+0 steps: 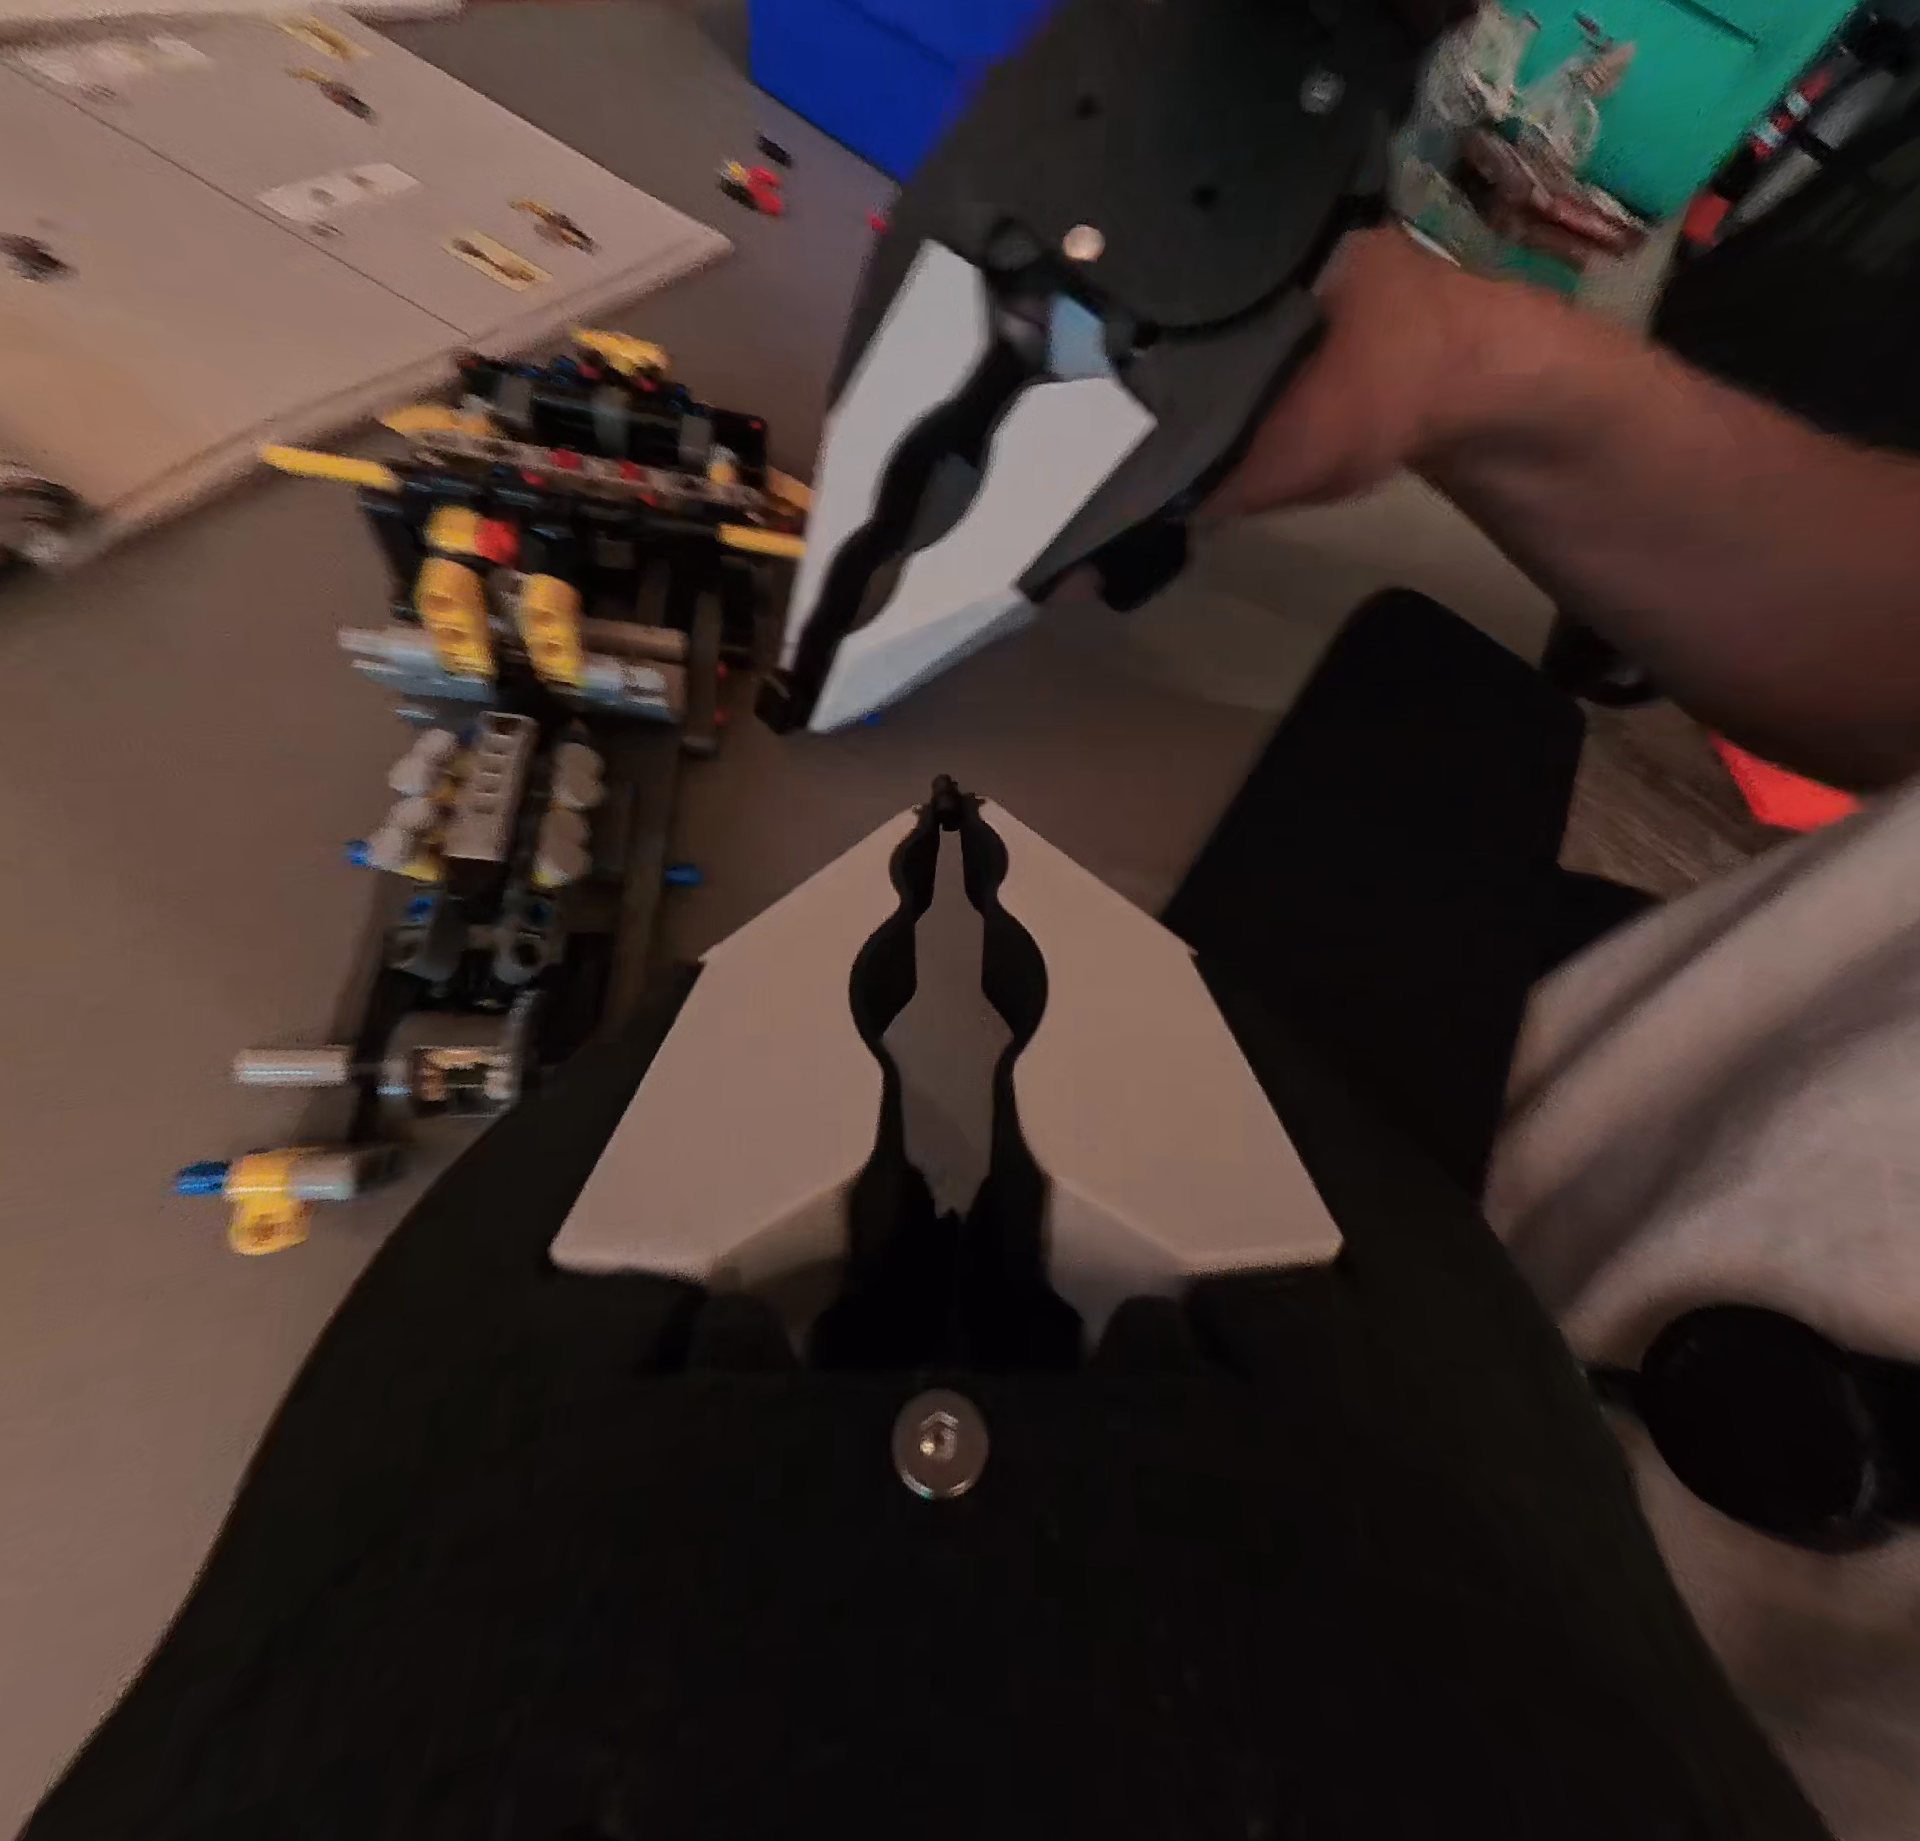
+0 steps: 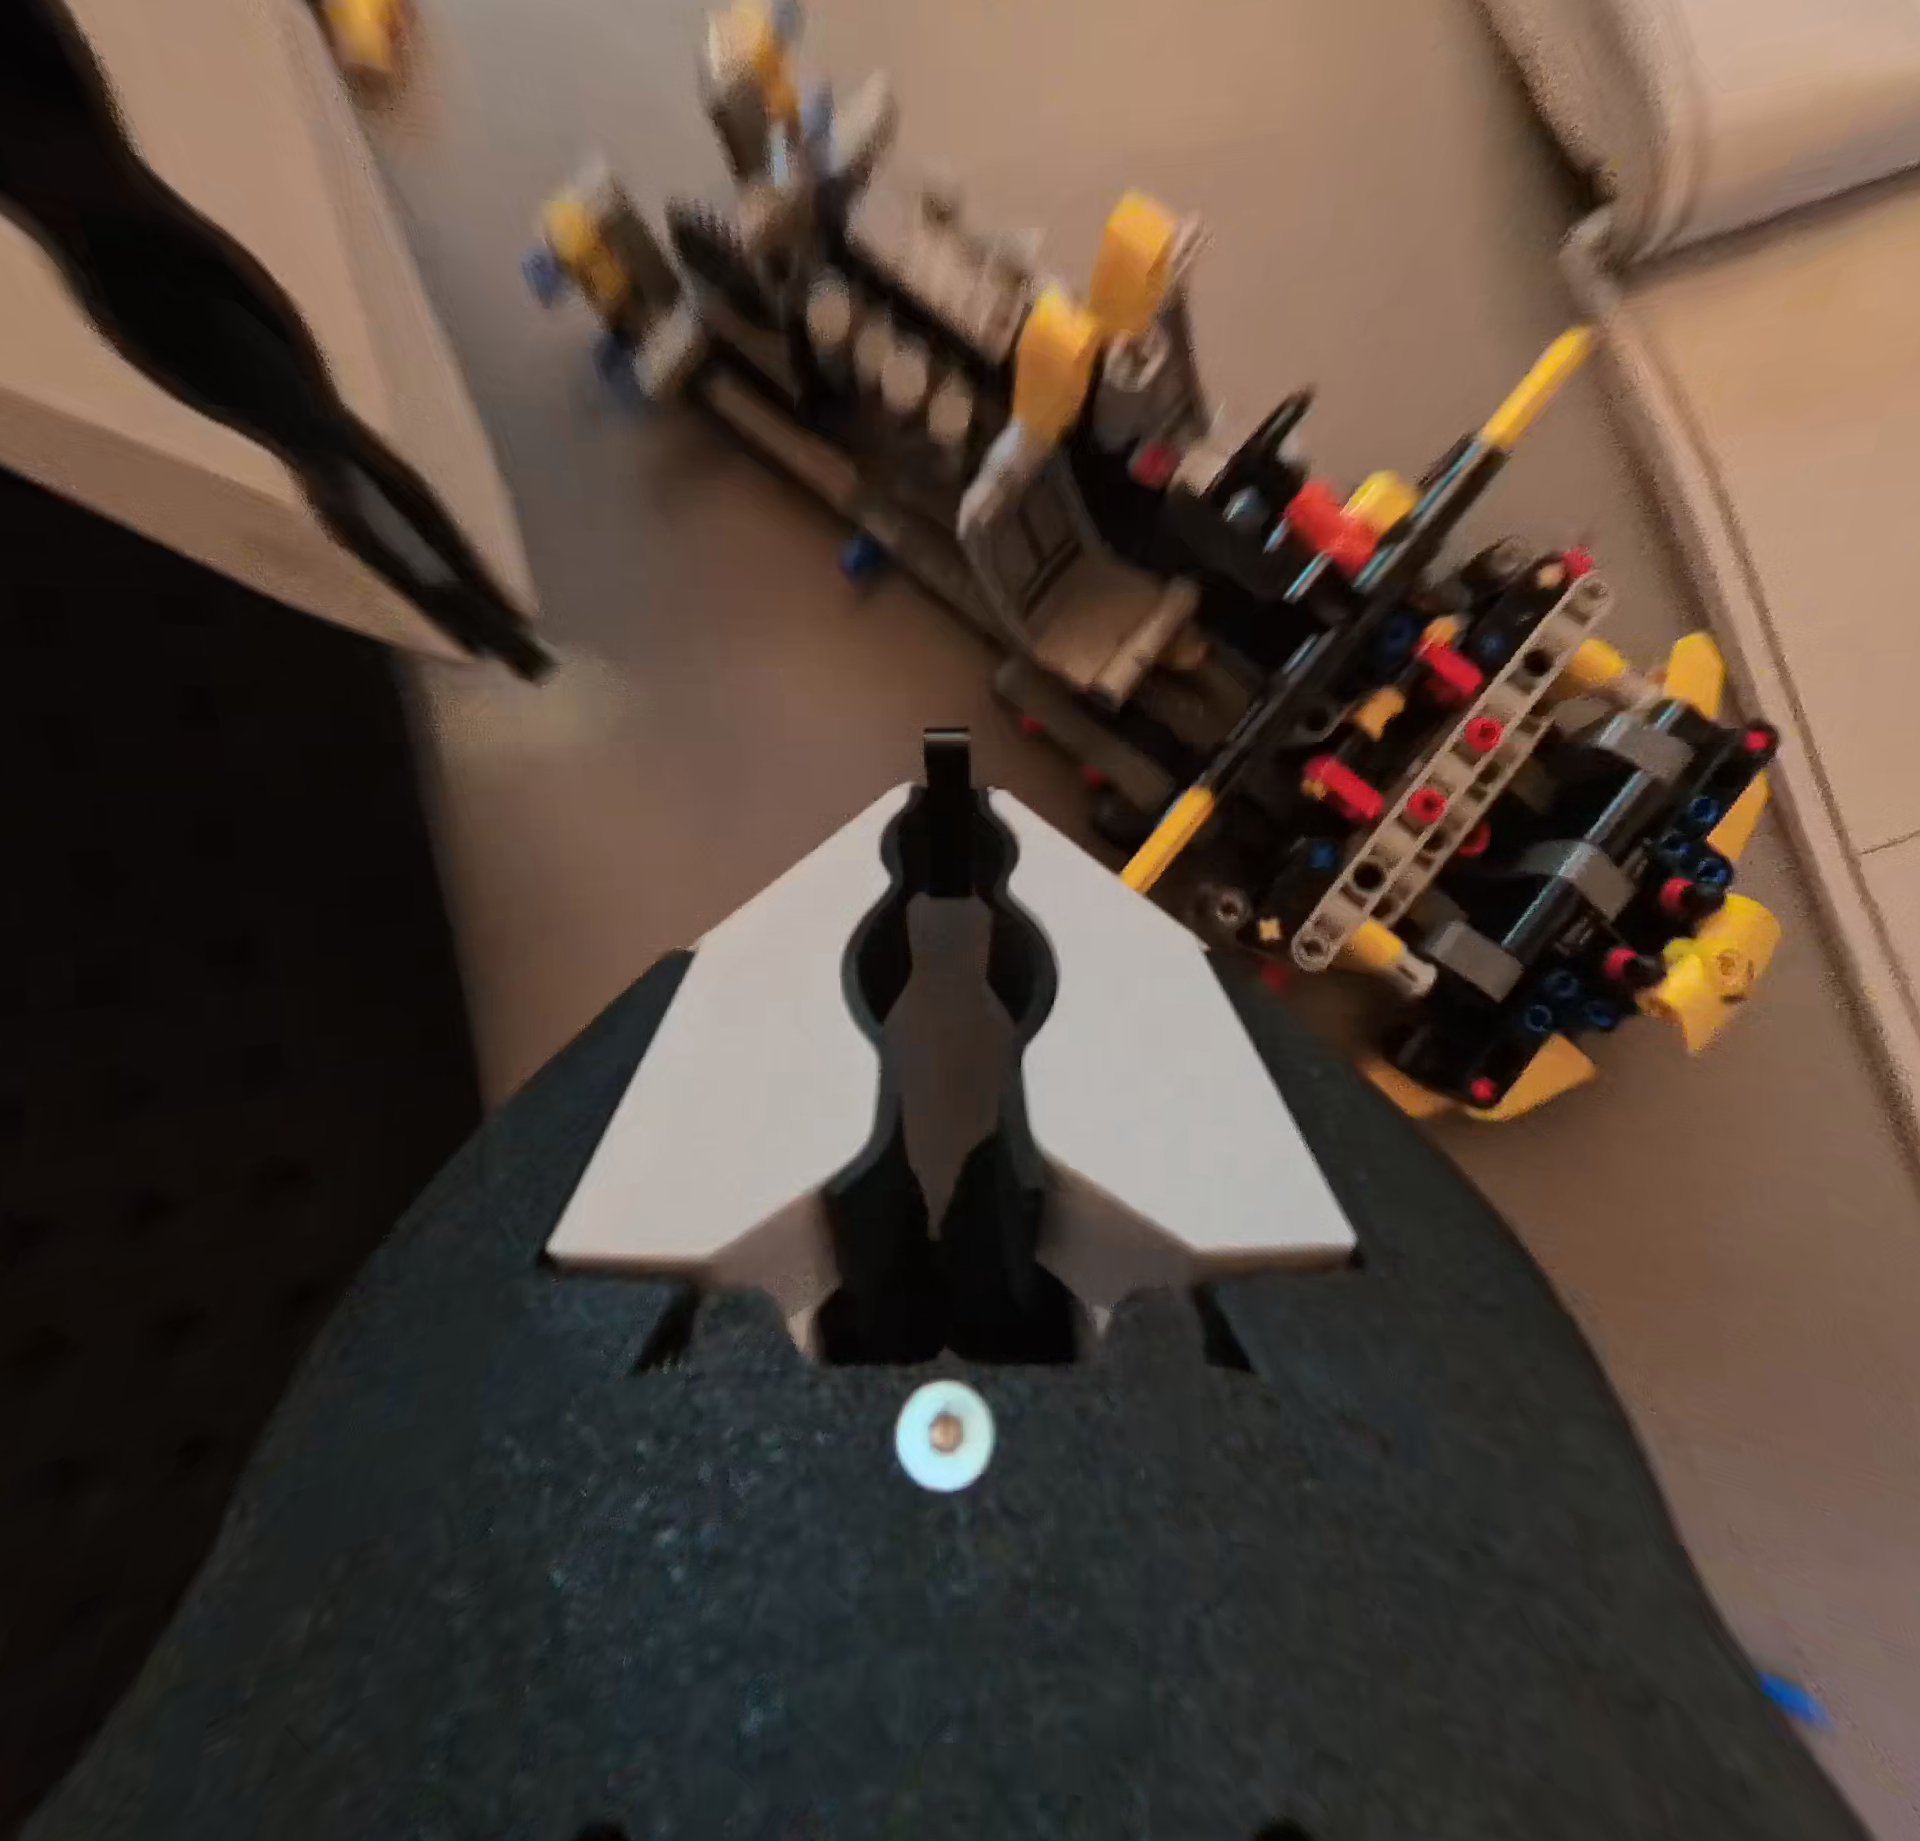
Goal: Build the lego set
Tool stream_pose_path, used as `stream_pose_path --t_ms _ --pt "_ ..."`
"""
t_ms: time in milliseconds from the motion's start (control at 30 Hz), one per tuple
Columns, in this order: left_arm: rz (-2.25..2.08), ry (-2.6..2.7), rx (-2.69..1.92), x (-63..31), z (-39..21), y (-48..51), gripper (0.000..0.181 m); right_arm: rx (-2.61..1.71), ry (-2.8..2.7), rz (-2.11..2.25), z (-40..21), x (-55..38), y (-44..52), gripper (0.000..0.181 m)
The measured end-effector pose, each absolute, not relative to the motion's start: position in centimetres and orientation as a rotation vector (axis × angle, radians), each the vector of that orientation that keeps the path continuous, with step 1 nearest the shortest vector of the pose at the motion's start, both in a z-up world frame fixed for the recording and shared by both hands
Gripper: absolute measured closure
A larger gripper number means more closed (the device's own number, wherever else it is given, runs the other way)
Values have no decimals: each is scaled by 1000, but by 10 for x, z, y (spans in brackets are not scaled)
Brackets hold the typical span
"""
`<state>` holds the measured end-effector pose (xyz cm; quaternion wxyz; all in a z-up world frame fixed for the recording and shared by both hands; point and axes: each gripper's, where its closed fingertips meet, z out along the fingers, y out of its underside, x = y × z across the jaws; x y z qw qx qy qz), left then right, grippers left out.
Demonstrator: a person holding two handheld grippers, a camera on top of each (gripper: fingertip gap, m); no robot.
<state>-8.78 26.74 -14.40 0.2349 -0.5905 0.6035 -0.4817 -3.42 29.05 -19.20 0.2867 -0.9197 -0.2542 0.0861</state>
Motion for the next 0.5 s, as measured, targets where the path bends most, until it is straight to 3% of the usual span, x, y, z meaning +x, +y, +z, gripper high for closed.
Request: stream_pose_path --t_ms 33,167,500 --pt "-1298 1586 -1617 -84 -139 277 176 -2371 -548 344 -176 -41 298 174" --pt "-1251 1398 -1637 -74 -125 300 176 -1889 29 653 -111 -39 321 174" --pt "-1195 1249 -1651 -59 -95 296 176 -1545 324 766 -95 -42 315 174"
